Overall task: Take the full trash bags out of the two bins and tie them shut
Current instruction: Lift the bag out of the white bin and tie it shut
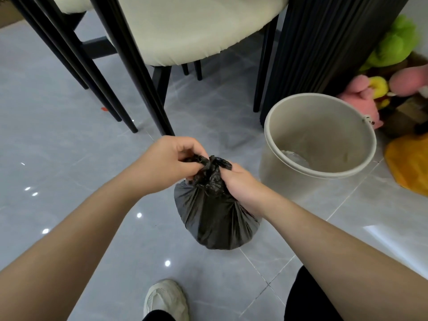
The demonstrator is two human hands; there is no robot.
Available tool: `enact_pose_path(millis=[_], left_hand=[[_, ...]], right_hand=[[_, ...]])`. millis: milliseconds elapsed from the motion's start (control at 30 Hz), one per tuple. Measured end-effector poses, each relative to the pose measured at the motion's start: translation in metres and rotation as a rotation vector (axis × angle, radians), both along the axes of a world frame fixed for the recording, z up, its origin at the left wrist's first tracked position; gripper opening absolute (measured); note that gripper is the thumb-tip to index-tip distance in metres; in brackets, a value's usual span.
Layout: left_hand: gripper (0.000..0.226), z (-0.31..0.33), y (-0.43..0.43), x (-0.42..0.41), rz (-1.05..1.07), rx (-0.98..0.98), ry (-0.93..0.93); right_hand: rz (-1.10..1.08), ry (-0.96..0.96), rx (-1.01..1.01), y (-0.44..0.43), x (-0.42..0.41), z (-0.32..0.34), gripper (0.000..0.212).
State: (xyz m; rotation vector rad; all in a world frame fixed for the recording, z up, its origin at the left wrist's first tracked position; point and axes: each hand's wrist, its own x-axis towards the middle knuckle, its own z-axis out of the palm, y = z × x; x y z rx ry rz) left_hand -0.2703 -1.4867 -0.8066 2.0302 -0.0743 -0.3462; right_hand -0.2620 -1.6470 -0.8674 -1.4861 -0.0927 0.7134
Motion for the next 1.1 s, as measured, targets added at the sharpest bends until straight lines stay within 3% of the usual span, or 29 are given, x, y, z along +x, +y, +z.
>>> enact_pose_path(millis=[100, 200, 333, 433, 567, 733, 833, 900, 1000, 1100], left_hand=[[0.021, -0.011, 0.003, -0.001, 0.11, -0.1, -0.031], [0.02, -0.029, 0.011, -0.01, 0.187, -0.047, -0.048], [0.079, -0.057, 0.011, -0.03, -0.04, 0.173, 0.014], [0.096, -0.084, -0.006, -0.028, -0.143, 0.214, -0.004], [0.083, -0.105, -0.038, -0.022, -0.088, 0.315, -0.051], [0.012, -0.118, -0.049, -0.012, 0.02, 0.028, 0.098], [0.009, -0.126, -0.051, -0.012, 0.014, -0.037, 0.129], [0.02, -0.131, -0.053, -0.015, -0.018, -0.09, 0.119], [0.017, -0.126, -0.056, -0.016, 0.001, -0.228, 0.242], [0.016, -0.128, -0.051, -0.008, 0.016, -0.244, 0.324]], right_hand=[[-0.004, -0.02, -0.047, 0.001, 0.002, -0.002, 0.028], [-0.13, -0.014, -0.092, 0.0, 0.005, -0.003, 0.03], [-0.307, 0.112, -0.057, 0.003, 0.011, -0.004, 0.032], [-0.366, 0.194, -0.042, 0.007, 0.012, -0.004, 0.024], [-0.494, 0.292, 0.058, 0.003, 0.016, -0.002, 0.021], [-0.672, 0.412, 0.089, -0.002, 0.027, -0.009, 0.032], [-0.694, 0.458, 0.09, -0.004, 0.03, -0.012, 0.028], [-0.683, 0.475, 0.07, -0.007, 0.033, -0.017, 0.025], [-0.636, 0.51, 0.008, -0.01, 0.042, -0.026, 0.027], [-0.619, 0.509, -0.063, -0.006, 0.056, -0.035, 0.032]])
